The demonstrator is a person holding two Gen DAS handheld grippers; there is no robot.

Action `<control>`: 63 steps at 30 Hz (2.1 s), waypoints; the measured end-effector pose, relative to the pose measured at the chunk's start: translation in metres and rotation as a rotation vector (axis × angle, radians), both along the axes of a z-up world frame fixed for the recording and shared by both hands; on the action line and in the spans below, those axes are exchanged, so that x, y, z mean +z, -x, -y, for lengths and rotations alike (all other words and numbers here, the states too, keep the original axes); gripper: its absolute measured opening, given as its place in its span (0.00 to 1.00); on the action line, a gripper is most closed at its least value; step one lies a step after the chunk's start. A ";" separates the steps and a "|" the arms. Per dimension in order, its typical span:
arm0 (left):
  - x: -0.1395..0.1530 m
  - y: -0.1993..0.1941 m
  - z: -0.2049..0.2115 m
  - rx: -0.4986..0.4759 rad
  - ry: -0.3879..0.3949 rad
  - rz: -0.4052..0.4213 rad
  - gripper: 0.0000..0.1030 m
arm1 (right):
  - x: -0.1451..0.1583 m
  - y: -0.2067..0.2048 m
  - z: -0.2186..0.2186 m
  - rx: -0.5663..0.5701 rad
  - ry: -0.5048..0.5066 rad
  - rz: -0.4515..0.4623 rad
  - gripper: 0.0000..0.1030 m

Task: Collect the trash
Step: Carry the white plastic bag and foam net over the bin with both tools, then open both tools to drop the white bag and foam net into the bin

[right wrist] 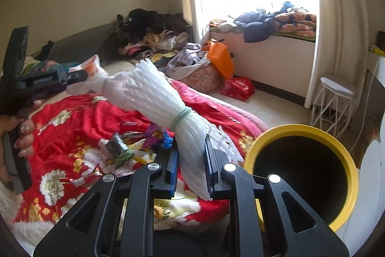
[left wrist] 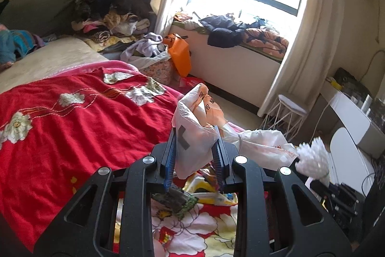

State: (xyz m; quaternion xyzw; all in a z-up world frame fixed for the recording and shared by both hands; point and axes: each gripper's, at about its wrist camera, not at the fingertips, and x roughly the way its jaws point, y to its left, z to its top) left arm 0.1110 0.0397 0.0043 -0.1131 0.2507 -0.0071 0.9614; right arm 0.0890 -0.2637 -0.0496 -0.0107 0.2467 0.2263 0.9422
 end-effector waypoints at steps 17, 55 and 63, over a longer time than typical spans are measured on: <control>-0.005 -0.004 0.059 -0.128 -0.080 0.004 0.21 | -0.006 -0.016 0.063 -0.223 -0.062 -0.019 0.17; -0.085 -0.048 0.250 -0.479 -0.240 -0.125 0.22 | -0.049 -0.109 0.187 -0.303 -0.171 -0.363 0.19; -0.096 -0.054 0.265 -0.511 -0.175 -0.171 0.24 | -0.065 -0.131 0.186 -0.238 -0.171 -0.468 0.21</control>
